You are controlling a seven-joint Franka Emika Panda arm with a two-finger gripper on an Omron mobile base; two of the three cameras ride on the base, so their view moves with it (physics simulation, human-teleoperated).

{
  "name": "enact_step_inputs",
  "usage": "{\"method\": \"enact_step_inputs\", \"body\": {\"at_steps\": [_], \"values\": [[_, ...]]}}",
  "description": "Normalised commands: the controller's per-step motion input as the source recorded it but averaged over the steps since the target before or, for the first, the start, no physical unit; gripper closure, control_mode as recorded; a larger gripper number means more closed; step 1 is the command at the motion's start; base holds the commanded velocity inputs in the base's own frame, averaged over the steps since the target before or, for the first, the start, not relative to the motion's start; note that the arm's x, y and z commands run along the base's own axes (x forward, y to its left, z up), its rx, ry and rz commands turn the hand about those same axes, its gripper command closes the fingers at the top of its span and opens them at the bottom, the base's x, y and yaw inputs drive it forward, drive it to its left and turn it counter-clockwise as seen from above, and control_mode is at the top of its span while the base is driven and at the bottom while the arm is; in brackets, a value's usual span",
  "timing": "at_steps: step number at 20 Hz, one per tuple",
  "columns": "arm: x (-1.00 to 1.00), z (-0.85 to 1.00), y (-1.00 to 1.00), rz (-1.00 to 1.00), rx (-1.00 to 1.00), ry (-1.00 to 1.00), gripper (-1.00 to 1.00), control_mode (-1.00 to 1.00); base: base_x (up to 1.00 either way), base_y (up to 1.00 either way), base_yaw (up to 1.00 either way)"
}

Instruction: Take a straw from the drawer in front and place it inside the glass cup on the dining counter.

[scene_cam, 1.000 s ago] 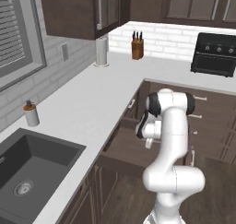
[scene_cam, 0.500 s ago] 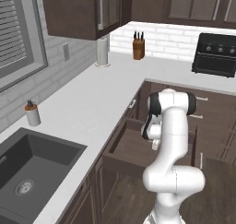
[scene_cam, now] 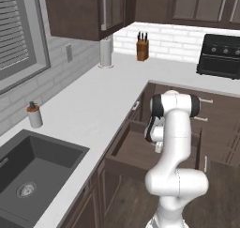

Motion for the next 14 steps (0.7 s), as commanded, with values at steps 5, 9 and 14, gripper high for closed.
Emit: {"method": "enact_step_inputs", "body": {"at_steps": [5,9,14], "values": [[-1.0,-0.48,-0.89,0.0,0.04,-0.08,1.0,-1.0,0.0,0.0,0.0],[-0.9,0.12,-0.81,-0.01,0.17,-0.38,1.0,-1.0,0.0,0.0,0.0],[-0.48,0.88,-0.5,-0.05,0.18,-0.43,1.0,-1.0,0.0,0.0,0.0]]}}
